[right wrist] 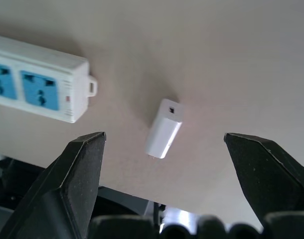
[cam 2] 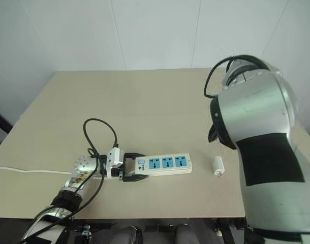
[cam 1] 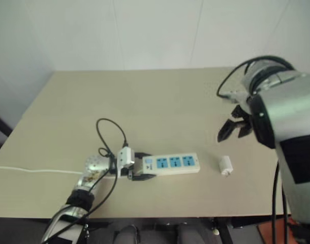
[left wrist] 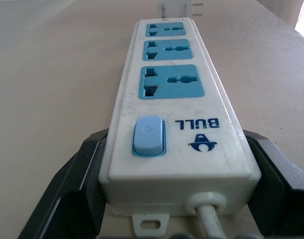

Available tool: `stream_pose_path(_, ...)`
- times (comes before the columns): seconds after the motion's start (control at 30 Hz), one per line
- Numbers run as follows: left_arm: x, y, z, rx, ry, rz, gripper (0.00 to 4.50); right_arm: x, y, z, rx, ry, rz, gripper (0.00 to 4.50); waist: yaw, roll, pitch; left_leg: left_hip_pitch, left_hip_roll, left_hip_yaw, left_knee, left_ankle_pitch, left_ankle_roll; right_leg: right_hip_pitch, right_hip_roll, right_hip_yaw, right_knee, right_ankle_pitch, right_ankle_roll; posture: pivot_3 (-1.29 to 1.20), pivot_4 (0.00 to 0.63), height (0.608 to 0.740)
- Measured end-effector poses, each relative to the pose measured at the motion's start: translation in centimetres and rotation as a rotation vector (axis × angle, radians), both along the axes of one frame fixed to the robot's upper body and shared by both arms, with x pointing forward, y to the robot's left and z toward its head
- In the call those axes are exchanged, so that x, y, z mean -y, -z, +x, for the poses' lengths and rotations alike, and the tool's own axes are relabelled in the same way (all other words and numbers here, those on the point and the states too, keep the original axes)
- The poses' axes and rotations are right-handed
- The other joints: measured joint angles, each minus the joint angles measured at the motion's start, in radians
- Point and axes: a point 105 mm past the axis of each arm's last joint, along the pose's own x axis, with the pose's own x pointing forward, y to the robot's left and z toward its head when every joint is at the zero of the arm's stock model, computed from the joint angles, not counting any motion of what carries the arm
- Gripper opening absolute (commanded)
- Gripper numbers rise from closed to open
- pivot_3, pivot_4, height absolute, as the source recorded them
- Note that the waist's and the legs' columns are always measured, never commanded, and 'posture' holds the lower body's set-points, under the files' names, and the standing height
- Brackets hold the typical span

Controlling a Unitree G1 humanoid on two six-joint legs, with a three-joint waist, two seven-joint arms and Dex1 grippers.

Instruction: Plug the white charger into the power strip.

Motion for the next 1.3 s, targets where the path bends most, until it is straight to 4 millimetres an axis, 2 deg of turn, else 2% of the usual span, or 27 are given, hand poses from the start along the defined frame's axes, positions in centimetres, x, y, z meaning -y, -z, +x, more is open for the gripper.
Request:
stream_pose_path(0.2, 0.0, 0.2, -0.3, -0.001, -0.013, -0.007, 3.32, 0.4, 1.5, -0.8, -0.017, 0.186, 0.007, 4.47, -0.002, 0.0, 0.0, 0.001, 0.0, 0.0, 0.0, 0.0, 0.0, 0.001, 0.0, 0.0, 0.0, 0.0, 0.0, 0.0, 0.15, 0.74)
stream_pose_path(0.37, -0.1, 0.1, -0.4, 0.001, -0.014, -0.007, 3.32, 0.1, 3.5, -1.1, -0.042, 0.259, 0.029, 4.47, -0.004, 0.0, 0.0, 0.001, 0.0, 0.0, 0.0, 0.0, 0.0, 0.001, 0.0, 0.0, -0.001, 0.0, 0.0, 0.0, 0.15, 0.74)
stream_pose_path(0.53, -0.1, 0.1, -0.3, 0.001, -0.014, -0.005, 3.32, 0.3, 4.5, -0.9, -0.024, 0.297, 0.043, 4.47, -0.004, 0.0, -0.001, 0.001, 0.0, 0.0, 0.0, 0.0, 0.0, 0.002, 0.0, 0.0, -0.001, 0.0, 0.0, 0.0, 0.15, 0.74)
stream_pose_path(0.93, -0.2, 0.1, -0.2, -0.002, -0.013, 0.0, 3.32, -0.5, 7.0, -0.2, 0.002, 0.28, 0.068, 4.47, -0.01, -0.001, -0.002, 0.002, 0.0, 0.001, 0.0, 0.0, 0.0, 0.003, 0.001, 0.001, -0.001, 0.0, 0.0, 0.0, 0.15, 0.74)
stream_pose_path(1.23, -0.5, 0.3, -0.3, -0.007, -0.018, 0.005, 3.32, -0.7, 7.9, -0.3, -0.01, 0.274, 0.063, 4.47, -0.017, 0.0, -0.003, 0.002, 0.0, 0.0, 0.0, 0.0, 0.0, 0.003, 0.001, 0.001, -0.001, 0.0, 0.0, 0.0, 0.15, 0.74)
stream_pose_path(1.3, -0.5, 0.3, -0.3, -0.007, -0.019, 0.005, 3.32, -0.7, 8.0, -0.3, -0.011, 0.273, 0.061, 4.1, -0.018, -0.001, -0.003, 0.002, 0.0, 0.0, 0.0, 0.0, 0.0, 0.003, 0.001, 0.001, -0.001, 0.0, 0.0, 0.0, 0.15, 0.74)
